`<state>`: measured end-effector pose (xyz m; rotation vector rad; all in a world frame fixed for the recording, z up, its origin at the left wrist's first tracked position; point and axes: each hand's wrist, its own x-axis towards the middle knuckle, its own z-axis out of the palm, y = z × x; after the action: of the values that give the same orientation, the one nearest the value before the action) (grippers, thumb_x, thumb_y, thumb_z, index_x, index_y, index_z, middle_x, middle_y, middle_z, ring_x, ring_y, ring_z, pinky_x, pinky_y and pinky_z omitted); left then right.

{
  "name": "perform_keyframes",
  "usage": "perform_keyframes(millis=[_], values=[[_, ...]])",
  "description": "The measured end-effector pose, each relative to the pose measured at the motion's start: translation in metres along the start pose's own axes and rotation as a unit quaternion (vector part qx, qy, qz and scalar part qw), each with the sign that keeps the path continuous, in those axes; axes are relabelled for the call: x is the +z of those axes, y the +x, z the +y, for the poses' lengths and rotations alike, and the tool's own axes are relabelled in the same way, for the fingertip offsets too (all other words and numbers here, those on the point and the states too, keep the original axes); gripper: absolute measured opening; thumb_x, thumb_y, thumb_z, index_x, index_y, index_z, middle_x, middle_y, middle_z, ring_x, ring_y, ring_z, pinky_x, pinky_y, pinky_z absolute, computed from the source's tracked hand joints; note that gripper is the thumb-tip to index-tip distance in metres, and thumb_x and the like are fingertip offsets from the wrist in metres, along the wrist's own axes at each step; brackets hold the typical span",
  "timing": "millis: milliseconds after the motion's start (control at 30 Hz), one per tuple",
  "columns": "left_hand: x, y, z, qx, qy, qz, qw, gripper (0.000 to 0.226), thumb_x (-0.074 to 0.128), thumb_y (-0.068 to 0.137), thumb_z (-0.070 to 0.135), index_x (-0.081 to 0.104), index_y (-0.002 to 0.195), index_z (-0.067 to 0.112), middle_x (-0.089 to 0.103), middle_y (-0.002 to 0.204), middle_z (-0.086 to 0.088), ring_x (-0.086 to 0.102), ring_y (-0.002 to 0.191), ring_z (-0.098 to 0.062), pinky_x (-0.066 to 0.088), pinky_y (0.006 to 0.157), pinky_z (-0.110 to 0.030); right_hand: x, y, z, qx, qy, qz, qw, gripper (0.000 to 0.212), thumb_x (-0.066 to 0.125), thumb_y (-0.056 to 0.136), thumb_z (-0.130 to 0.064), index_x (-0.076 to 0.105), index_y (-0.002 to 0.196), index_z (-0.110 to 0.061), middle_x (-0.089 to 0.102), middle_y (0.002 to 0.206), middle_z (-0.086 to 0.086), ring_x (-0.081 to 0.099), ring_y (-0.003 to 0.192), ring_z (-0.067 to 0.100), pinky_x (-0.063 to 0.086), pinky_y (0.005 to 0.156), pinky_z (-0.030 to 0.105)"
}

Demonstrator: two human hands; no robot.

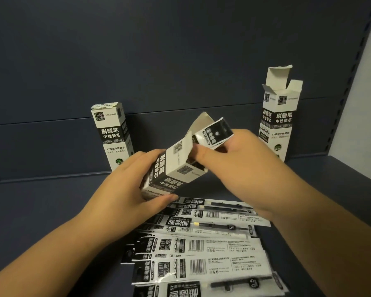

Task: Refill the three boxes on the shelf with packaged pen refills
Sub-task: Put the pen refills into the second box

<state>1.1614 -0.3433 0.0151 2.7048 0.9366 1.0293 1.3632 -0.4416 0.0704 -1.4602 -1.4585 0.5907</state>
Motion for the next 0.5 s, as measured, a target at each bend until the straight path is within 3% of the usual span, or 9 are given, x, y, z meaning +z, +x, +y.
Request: perform_keyframes(millis=[233,400,500], values=[[0.000,0.001,0.001,-0.005,0.003,0.000,1.000,0.073,0.073,0.072,0.053,0.037,0.135,0.055,0.051,0.117,0.032,0.049,0.114,0.011,0.043,0.084,-0.012,-0.011,0.004,0.005,-0.017,0.042,0.009,0.999,0.023,0.062,0.097,-0.037,0.077,0.095,-0.020,0.079,0.089,-0.010,0.074,0.091,0.011,0.056,0.093,0.049],[0.001,0.000,0.000,0.004,0.015,-0.007,1.000,0.076,0.076,0.073,0.049,0.040,0.139,0.048,0.052,0.116,0.031,0.051,0.112,0.007,0.045,0.085,-0.015,0.001,0.004,0.008,-0.008,0.034,-0.025,0.999,0.011,0.071,0.091,-0.036,0.080,0.093,-0.030,0.075,0.086,-0.020,0.070,0.084,-0.003,0.058,0.073,0.018],[0.000,-0.001,0.000,0.014,0.016,-0.012,1.000,0.077,0.076,0.072,0.049,0.041,0.140,0.046,0.052,0.116,0.030,0.053,0.112,0.004,0.047,0.086,-0.018,0.007,0.006,0.010,0.010,0.029,-0.049,0.998,0.015,0.072,0.091,-0.037,0.080,0.100,-0.029,0.077,0.092,-0.015,0.071,0.089,0.003,0.058,0.079,0.021]])
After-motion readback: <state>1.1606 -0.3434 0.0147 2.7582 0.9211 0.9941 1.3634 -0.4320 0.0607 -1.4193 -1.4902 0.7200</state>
